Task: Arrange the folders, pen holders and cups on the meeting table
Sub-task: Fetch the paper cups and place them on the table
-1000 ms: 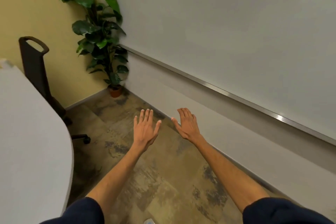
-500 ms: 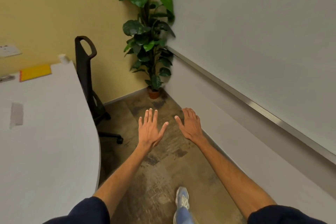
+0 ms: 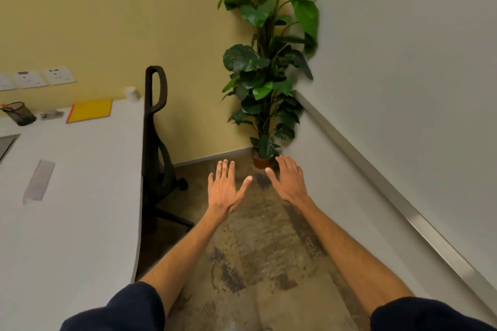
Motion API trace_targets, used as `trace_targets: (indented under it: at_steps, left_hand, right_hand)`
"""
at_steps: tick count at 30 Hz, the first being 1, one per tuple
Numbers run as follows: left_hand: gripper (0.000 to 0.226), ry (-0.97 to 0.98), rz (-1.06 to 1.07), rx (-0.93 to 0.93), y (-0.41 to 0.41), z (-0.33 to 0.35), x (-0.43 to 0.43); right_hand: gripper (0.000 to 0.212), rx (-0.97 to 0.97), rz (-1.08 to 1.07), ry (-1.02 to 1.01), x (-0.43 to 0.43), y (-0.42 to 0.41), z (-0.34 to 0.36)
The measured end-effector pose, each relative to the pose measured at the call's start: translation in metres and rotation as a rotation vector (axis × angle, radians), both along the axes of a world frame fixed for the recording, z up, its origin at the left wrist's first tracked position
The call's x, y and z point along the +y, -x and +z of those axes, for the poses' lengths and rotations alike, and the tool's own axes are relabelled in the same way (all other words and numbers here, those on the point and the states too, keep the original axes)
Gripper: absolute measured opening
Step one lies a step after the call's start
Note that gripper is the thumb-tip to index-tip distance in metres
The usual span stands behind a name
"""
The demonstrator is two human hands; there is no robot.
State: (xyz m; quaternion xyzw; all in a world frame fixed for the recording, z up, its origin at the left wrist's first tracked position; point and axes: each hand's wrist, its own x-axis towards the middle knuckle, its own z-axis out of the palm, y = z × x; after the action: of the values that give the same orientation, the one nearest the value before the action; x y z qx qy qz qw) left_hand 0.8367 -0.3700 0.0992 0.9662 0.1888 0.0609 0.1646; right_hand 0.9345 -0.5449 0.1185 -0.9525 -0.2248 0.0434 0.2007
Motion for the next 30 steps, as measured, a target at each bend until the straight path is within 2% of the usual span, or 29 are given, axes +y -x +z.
trace_targets:
  at_steps: [6, 15, 25, 27, 30]
  left_hand:
    - [0.083, 0.035, 0.11, 0.014, -0.067, 0.0, 0.048]
    - [0.077, 0.092, 0.142, 0.049, -0.201, -0.019, 0.159]
    - [0.076, 0.181, 0.184, 0.0, -0.35, 0.027, 0.3]
    - [0.076, 0.168, 0.194, 0.014, -0.37, 0.033, 0.324]
    - [0.076, 0.033, 0.138, 0.065, -0.399, 0.045, 0.365]
  right_hand:
    - [0.063, 0.009, 0.091, -0.022, 0.057, -0.079, -0.003]
    - [0.062, 0.001, 0.157, 0.028, 0.169, -0.218, -0.024]
    - [0.054, -0.087, 0.146, -0.076, 0.33, -0.369, 0.004]
    - [0.055, -0.107, 0.123, -0.055, 0.359, -0.393, 0.006]
    - [0.053, -0.031, 0.09, -0.088, 0.403, -0.421, 0.009]
